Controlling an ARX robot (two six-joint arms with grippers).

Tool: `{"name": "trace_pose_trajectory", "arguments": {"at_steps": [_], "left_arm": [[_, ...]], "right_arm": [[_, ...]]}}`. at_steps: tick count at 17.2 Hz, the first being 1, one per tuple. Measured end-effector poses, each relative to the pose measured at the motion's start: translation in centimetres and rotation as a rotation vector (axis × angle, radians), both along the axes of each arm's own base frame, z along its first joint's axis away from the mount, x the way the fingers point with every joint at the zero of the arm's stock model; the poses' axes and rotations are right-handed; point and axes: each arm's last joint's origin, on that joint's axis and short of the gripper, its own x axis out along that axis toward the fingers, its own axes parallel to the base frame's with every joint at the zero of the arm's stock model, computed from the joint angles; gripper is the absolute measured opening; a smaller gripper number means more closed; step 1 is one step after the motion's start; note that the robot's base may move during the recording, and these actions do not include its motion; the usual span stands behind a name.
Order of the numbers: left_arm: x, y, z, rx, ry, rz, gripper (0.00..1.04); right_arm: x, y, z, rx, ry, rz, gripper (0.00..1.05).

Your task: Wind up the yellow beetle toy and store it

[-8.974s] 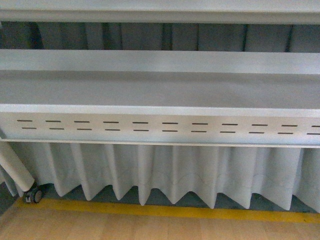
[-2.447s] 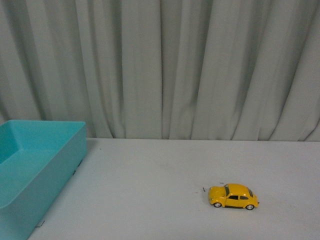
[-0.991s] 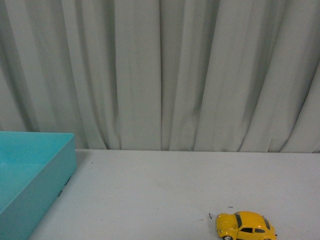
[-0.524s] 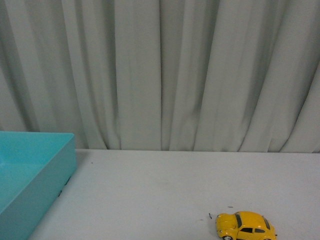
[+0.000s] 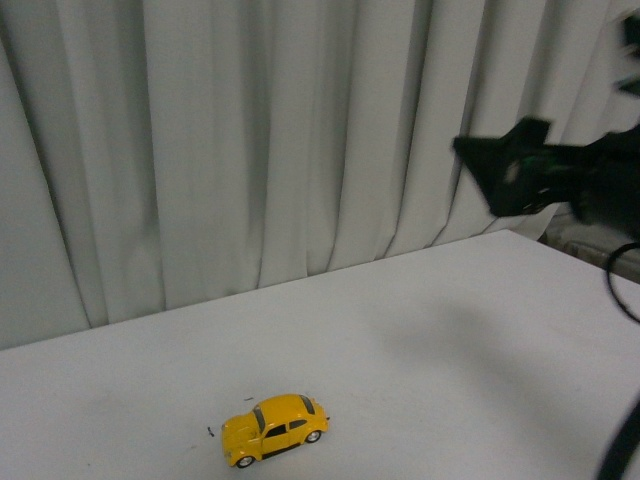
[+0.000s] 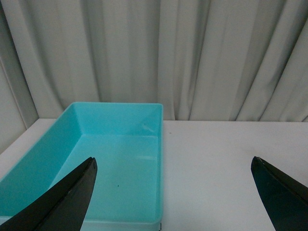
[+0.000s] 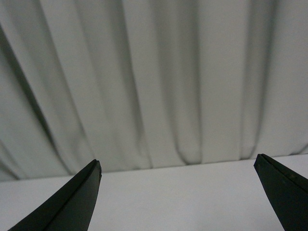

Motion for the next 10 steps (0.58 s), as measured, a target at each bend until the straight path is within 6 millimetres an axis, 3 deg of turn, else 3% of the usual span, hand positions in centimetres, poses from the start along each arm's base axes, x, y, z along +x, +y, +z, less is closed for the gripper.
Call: {"name": "trace_pose_trajectory", "arguments": {"at_steps": [1,4,6,10], "left_arm": [[0.0,0.0,0.0,0.000,0.000,0.000,0.98],[0.0,0.0,0.0,0.000,0.000,0.000,0.98],[0.0,0.0,0.0,0.000,0.000,0.000,0.98],[0.0,0.0,0.0,0.000,0.000,-0.001,0.98]], "right_arm": [[3.5,1.4,-1.4,0.001,0.085,0.101,0.98],[10.9,5.1,-2.0,-0.134,0.098,0.376,0.98],[13.7,6.6,-3.8,-0.238,0.169,0.584,0.98],[15.9,6.3,-6.6,-0.453,0.267,0.887,0.98]]}}
